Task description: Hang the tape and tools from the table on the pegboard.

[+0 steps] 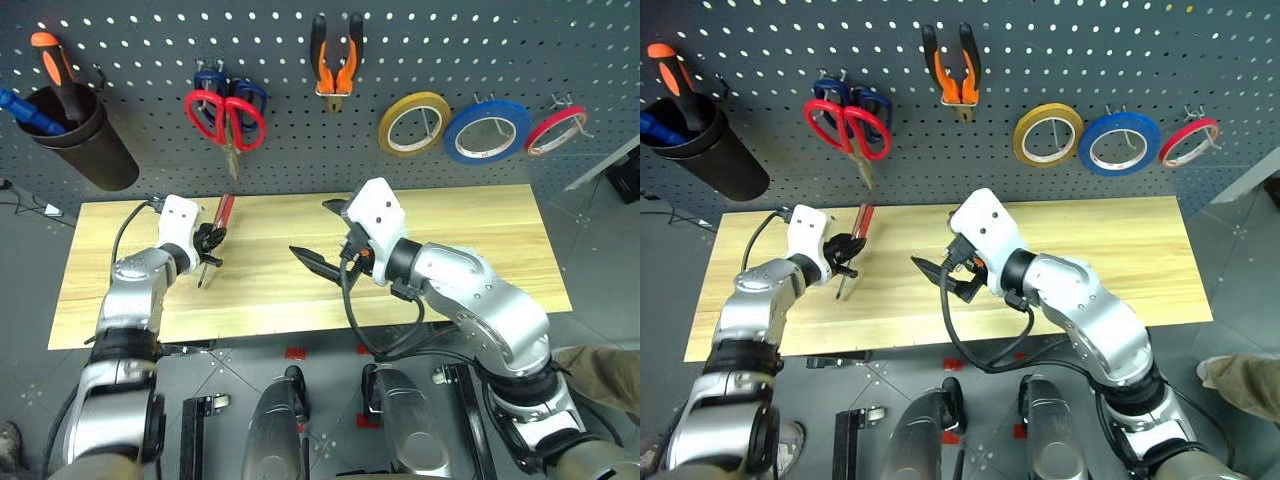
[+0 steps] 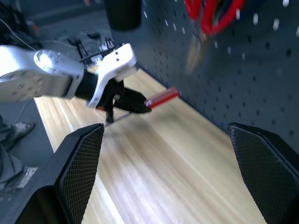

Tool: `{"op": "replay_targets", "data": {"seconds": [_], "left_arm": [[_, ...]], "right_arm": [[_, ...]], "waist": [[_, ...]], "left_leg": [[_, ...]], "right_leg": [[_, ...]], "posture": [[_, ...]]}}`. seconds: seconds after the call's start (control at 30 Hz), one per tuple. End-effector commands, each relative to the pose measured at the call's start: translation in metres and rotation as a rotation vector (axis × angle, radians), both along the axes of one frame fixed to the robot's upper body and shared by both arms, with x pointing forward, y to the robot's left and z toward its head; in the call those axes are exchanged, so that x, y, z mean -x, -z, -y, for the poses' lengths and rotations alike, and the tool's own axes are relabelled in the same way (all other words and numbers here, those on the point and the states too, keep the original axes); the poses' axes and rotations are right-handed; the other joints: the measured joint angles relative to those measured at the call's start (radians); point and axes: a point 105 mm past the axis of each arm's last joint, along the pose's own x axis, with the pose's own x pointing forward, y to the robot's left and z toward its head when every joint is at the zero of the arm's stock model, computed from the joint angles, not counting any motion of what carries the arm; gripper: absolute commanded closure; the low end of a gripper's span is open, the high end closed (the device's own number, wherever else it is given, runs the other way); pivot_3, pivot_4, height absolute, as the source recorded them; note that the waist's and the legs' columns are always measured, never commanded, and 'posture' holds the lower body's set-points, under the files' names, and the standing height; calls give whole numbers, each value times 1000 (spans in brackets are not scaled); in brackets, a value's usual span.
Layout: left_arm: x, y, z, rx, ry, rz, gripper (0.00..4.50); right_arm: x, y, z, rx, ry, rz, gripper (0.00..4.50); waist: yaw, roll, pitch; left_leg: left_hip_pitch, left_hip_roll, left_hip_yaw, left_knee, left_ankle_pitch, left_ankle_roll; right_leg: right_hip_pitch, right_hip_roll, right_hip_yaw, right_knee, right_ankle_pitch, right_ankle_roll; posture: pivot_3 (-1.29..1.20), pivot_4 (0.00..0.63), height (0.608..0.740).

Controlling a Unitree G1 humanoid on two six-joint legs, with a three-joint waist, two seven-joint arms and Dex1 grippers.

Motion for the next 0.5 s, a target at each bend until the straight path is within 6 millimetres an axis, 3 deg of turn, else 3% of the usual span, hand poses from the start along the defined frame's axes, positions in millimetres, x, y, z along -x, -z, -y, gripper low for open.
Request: {"op": "replay_targets", "data": {"seconds": [0.03, 0.13, 0.2, 0.23, 0.33, 0.5], "left_arm": [[25, -48, 4, -23, 44, 210, 3740], [56, -90, -2, -35, -2, 415, 3740], [69, -107, -6, -45, -37, 487, 3740], [71, -109, -6, -45, -44, 495, 3740], [80, -146, -19, 15, -151, 632, 3740], [85, -202, -20, 64, -169, 796, 3740]], "right_arm": [[24, -15, 0, -50, -131, 32, 0], [25, -30, 7, -104, -126, 71, 0], [25, -36, 12, -128, -127, 84, 0], [25, -37, 13, -131, -129, 86, 0], [23, -46, 20, -164, -131, 97, 0], [20, -53, 26, -176, -124, 102, 0]], "waist": [[-5, 0, 0], [-12, -3, -2], [-12, -4, -5], [-12, -4, -8], [-10, -4, -20], [-5, -9, -29]], "left_leg": [[0, 0, 0, 0, 0, 0], [0, 0, -3, 2, 0, 0], [0, 0, -4, 2, 0, 0], [0, 0, -5, 2, 0, 0], [1, 0, -6, 2, 0, 0], [1, -1, -7, 5, 0, 0]], "right_leg": [[0, 0, 0, 1, 0, 0], [3, 0, -2, 1, 0, 0], [3, 0, -3, 1, 1, -1], [4, 0, -4, 2, 1, -1], [5, 0, -6, 1, 1, -1], [7, 0, -6, 2, 1, -1]], "posture": [[-271, 302, 740], [-258, 289, 740], [-249, 283, 740], [-249, 283, 740], [-225, 268, 740], [-219, 256, 740]]}}
